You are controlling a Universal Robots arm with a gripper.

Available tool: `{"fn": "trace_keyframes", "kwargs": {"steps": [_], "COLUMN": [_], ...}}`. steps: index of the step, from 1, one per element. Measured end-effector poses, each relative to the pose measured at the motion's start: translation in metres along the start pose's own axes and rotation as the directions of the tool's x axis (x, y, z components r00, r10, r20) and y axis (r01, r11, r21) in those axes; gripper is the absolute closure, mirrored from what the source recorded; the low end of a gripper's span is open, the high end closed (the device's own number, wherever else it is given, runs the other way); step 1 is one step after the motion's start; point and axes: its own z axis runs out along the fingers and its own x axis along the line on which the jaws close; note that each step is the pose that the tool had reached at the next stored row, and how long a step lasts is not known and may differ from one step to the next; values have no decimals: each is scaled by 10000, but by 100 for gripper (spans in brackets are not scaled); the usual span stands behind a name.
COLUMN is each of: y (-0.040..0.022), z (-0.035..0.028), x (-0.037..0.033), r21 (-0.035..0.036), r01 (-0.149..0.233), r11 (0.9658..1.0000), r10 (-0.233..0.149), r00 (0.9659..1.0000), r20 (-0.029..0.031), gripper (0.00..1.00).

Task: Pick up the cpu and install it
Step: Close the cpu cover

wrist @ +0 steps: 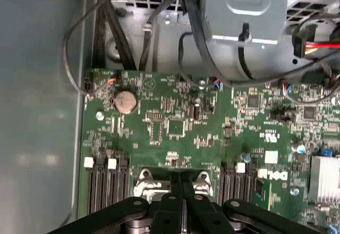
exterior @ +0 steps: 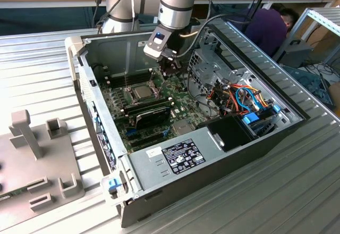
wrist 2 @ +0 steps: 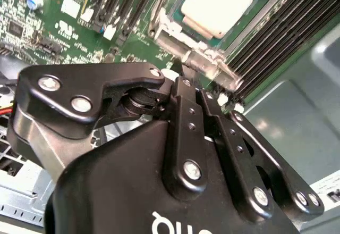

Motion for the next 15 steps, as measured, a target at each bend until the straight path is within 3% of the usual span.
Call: {"fn": "trace_keyframes", "kwargs": {"steps": [1, 7, 14, 15], "y": [-94, -167, -299, -341], "z": [-4, 9, 35, 42], "x": [5, 9, 18, 20], "r21": [-48, -48, -48, -47], "r01": [-2, 4, 3, 2], "r11": [10000, 10000, 10000, 10000], "r10": [2, -4, -3, -2], "r00": [10000, 10000, 10000, 10000], "r20": [3, 5, 11, 15], "gripper": [89, 89, 89, 89]}}
